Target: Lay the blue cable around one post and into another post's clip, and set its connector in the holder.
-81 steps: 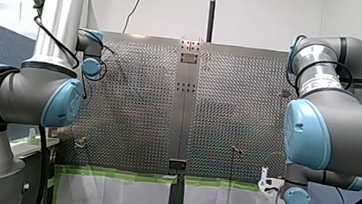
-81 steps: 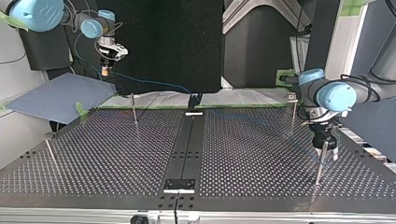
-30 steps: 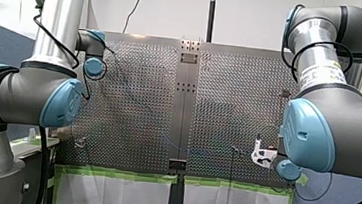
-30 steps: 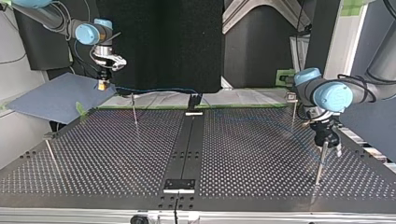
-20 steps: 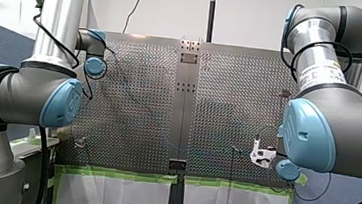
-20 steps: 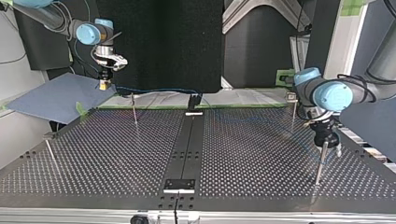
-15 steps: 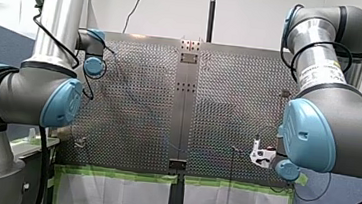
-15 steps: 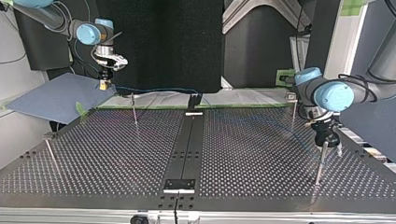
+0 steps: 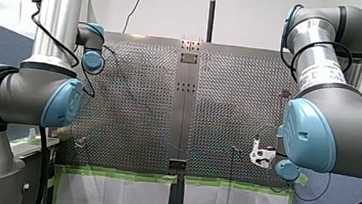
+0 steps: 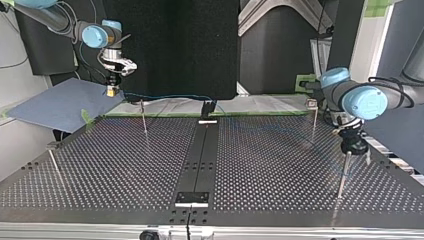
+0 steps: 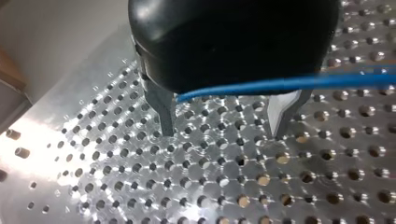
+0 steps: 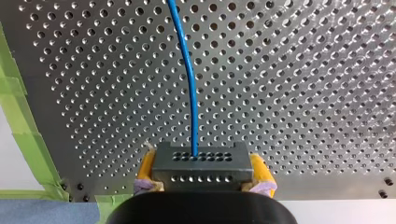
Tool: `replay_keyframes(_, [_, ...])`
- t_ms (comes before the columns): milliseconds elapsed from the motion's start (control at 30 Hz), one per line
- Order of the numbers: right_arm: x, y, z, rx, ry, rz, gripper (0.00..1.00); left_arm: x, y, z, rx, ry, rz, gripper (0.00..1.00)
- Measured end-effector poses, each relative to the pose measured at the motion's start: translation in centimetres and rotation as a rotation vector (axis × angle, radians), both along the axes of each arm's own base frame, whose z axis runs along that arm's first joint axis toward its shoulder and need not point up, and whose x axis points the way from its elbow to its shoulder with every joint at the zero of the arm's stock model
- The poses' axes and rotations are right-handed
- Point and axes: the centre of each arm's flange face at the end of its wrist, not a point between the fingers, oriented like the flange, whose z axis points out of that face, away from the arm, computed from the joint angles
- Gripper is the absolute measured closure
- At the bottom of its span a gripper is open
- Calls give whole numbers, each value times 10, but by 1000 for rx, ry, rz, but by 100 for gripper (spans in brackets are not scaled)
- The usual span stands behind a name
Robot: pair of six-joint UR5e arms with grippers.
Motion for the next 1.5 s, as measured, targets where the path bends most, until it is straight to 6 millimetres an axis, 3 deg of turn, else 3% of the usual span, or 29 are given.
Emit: replay_keyframes(1500, [0, 0, 0, 0, -6, 0, 100, -38, -17, 8, 144, 174, 32, 2])
